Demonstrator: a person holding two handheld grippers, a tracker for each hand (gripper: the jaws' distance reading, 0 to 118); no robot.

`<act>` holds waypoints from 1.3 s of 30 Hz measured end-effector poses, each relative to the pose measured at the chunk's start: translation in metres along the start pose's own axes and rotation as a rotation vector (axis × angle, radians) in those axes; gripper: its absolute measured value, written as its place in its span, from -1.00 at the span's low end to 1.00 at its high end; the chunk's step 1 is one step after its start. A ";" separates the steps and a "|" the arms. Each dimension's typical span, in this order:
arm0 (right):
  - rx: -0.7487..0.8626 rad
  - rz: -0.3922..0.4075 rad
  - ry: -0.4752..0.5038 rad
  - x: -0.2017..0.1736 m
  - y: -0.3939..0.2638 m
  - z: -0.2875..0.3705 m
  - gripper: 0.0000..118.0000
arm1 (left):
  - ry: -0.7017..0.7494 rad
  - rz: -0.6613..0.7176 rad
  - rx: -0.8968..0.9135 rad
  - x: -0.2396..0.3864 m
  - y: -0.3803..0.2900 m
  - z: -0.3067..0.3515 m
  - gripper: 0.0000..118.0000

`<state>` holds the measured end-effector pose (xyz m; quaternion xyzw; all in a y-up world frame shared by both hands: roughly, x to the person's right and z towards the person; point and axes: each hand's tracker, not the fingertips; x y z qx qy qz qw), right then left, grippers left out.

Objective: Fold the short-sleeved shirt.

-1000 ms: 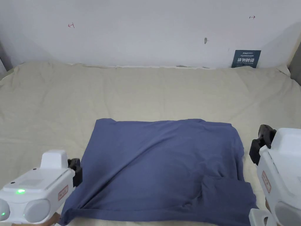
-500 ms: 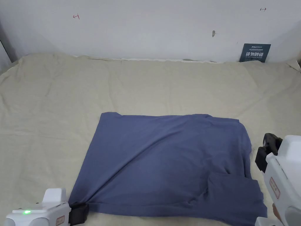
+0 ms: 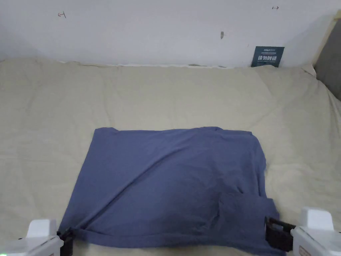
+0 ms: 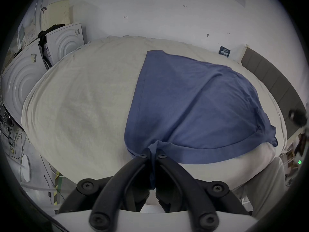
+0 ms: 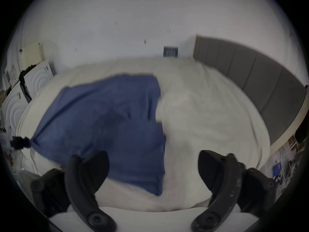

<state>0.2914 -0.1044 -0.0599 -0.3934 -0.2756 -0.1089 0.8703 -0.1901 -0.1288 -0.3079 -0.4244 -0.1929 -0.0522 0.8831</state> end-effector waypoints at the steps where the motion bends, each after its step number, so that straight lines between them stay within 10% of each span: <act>1: -0.026 -0.009 0.008 0.003 -0.010 -0.009 0.90 | -0.002 0.000 0.003 0.000 0.002 0.001 -0.92; 5: -0.141 -0.040 0.003 0.009 -0.033 -0.038 0.76 | 0.000 0.000 0.003 0.000 0.008 -0.001 -0.92; 12: -0.149 -0.028 0.078 0.008 -0.037 -0.055 -0.81 | 0.007 -0.003 -0.012 0.003 0.009 -0.004 -0.92; 25: 0.038 -0.039 0.098 -0.014 0.073 -0.009 -0.82 | 0.012 0.099 0.114 -0.014 0.086 -0.008 -0.92; 39: -0.097 -0.142 0.057 -0.021 0.166 -0.155 -0.82 | 0.067 0.090 0.040 0.002 0.179 -0.123 -0.92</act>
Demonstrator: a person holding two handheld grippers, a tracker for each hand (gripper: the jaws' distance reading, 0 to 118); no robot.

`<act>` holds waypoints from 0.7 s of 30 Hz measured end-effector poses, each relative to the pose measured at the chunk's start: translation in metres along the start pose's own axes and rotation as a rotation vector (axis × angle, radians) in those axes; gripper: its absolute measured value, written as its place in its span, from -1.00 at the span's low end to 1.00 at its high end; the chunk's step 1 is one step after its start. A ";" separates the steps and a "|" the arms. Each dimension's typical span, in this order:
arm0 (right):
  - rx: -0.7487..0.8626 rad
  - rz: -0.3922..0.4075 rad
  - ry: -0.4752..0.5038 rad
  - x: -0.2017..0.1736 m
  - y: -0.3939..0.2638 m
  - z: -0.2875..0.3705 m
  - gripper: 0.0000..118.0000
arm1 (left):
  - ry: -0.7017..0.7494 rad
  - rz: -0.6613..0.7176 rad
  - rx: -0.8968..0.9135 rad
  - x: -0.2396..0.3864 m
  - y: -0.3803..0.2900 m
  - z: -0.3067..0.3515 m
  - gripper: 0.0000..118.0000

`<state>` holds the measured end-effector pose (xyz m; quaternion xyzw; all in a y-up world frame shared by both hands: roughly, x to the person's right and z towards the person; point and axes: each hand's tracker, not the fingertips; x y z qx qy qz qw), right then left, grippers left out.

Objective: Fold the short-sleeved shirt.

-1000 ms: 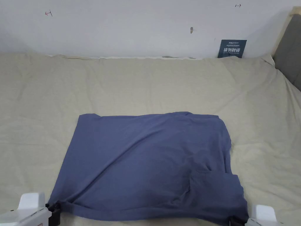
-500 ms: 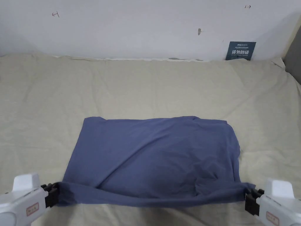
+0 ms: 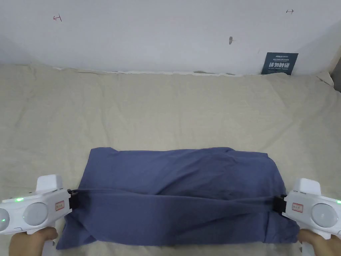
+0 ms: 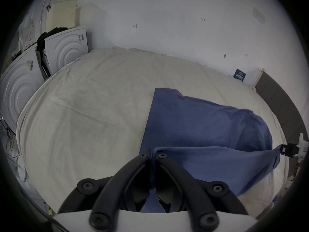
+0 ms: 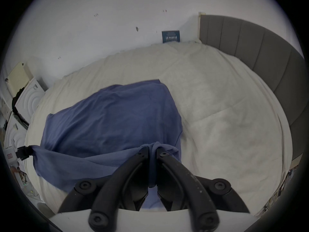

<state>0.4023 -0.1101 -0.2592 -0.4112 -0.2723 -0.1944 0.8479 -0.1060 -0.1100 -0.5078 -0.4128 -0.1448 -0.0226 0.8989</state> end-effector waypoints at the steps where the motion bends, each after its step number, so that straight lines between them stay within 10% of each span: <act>1: -0.017 -0.006 -0.009 -0.001 0.002 -0.010 -0.82 | 0.009 -0.015 -0.011 -0.004 0.001 -0.018 -0.92; 8: -0.124 -0.020 -0.069 -0.012 -0.007 -0.055 -0.80 | 0.051 -0.060 -0.123 0.001 -0.007 -0.061 -0.91; 10: -0.107 -0.011 -0.079 -0.016 -0.007 -0.047 -0.54 | 0.054 -0.063 -0.116 0.003 -0.004 -0.054 -0.53; 12: -0.101 0.004 -0.091 -0.017 -0.003 -0.036 -0.05 | 0.046 -0.063 -0.116 0.004 0.002 -0.046 0.41; 14: -0.010 0.027 -0.080 -0.020 -0.001 -0.013 0.33 | 0.000 -0.028 -0.057 0.004 0.006 -0.026 0.92; 21: 0.355 0.093 0.010 -0.032 -0.002 0.113 0.77 | -0.100 -0.010 0.257 0.022 0.013 0.087 0.97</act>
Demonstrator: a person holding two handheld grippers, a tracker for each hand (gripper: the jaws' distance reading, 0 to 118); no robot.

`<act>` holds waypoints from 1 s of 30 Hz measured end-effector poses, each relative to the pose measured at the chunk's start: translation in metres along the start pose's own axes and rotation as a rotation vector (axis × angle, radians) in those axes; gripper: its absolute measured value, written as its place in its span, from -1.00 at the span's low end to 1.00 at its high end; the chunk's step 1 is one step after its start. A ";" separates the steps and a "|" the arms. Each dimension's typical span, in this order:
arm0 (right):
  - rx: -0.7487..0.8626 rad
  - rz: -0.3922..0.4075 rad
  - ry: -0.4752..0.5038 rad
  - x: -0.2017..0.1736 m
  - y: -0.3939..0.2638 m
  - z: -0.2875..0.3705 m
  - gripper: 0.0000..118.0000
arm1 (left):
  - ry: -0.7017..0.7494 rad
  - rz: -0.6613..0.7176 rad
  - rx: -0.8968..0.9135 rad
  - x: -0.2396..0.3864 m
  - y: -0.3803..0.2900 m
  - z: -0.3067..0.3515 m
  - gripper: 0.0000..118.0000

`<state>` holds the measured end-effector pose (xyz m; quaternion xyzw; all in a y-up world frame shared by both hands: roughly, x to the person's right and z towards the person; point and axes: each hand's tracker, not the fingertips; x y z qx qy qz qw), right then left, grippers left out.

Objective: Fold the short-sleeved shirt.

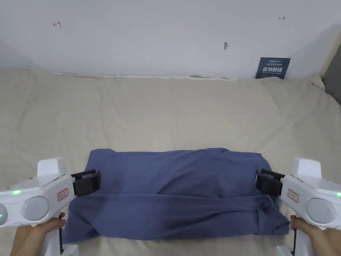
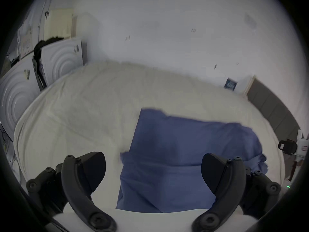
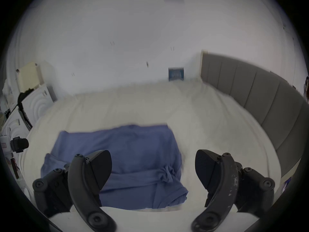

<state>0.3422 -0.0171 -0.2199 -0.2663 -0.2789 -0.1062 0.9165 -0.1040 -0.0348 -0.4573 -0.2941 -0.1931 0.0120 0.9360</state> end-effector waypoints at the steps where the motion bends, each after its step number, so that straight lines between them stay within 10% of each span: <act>1: 0.050 0.011 0.002 -0.003 0.003 0.018 0.77 | -0.002 -0.012 0.044 0.005 0.002 0.015 0.97; 10: 0.381 0.102 -0.036 -0.028 -0.014 0.133 0.71 | 0.038 -0.101 0.401 0.054 -0.018 0.117 0.82; 13: 0.415 0.142 -0.065 -0.033 -0.026 0.151 -0.01 | 0.035 -0.136 0.434 0.066 -0.031 0.133 -0.27; 15: 0.422 0.156 -0.062 -0.033 -0.031 0.157 -0.95 | 0.032 -0.158 0.440 0.072 -0.039 0.139 -0.99; 30: 0.407 0.156 -0.067 -0.019 -0.024 0.136 -0.98 | -0.002 -0.088 0.056 0.043 -0.027 0.075 -1.00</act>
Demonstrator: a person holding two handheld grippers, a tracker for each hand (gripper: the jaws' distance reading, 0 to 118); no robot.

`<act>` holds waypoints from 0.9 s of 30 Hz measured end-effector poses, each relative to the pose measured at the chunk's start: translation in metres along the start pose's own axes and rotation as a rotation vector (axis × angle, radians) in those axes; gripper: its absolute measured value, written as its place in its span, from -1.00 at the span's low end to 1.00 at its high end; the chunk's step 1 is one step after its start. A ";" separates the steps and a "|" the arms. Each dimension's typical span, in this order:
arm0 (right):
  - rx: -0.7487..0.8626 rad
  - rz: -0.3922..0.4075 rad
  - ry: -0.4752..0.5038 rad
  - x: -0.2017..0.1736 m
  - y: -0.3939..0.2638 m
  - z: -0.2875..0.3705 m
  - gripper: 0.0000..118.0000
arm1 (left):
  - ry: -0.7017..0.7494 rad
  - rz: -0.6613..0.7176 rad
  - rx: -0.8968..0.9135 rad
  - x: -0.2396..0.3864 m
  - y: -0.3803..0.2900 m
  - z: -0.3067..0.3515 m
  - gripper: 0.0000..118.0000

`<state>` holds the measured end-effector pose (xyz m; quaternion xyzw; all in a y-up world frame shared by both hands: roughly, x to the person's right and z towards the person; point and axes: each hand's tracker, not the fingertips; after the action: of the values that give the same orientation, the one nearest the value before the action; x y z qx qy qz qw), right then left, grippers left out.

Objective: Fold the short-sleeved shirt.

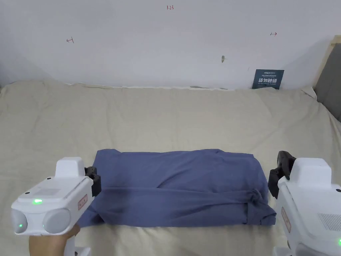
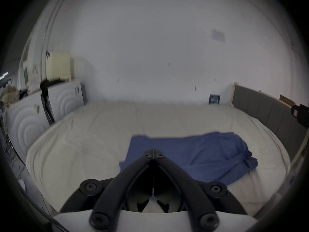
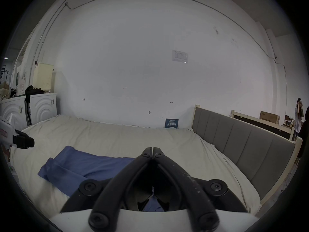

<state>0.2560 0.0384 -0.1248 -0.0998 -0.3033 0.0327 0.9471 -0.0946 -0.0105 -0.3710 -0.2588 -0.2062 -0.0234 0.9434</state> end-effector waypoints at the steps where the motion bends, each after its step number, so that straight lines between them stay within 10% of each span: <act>1: -0.008 0.006 -0.001 0.000 -0.001 -0.004 -0.98 | -0.015 0.026 -0.045 -0.008 -0.001 -0.012 -1.00; 7: -0.065 0.009 -0.009 0.003 -0.011 -0.027 -0.98 | 0.001 0.090 -0.310 -0.050 -0.023 -0.078 -0.77; 12: -0.126 0.003 -0.016 0.004 -0.024 -0.045 -0.97 | 0.038 0.171 -0.445 -0.074 -0.052 -0.109 0.86; 17: -0.191 -0.009 -0.017 0.007 -0.039 -0.061 -0.97 | 0.103 0.193 -0.497 -0.082 -0.080 -0.124 0.73; 19: -0.231 -0.026 -0.017 0.010 -0.046 -0.069 -0.97 | 0.106 0.195 -0.511 -0.084 -0.088 -0.125 0.12; 21: -0.295 -0.076 -0.016 0.015 -0.056 -0.078 -0.92 | 0.125 0.160 -0.495 -0.079 -0.092 -0.125 -0.09; 23: -0.356 -0.140 -0.013 0.021 -0.069 -0.088 -0.54 | 0.110 0.122 -0.468 -0.075 -0.091 -0.120 -0.64; 27: -0.553 -0.215 -0.031 0.032 -0.105 -0.123 0.14 | 0.031 0.189 -0.444 -0.073 -0.080 -0.114 -0.87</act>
<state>0.3536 -0.0816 -0.1823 -0.3210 -0.3240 -0.1502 0.8772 -0.1306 -0.1410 -0.4514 -0.4777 -0.1564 0.0162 0.8644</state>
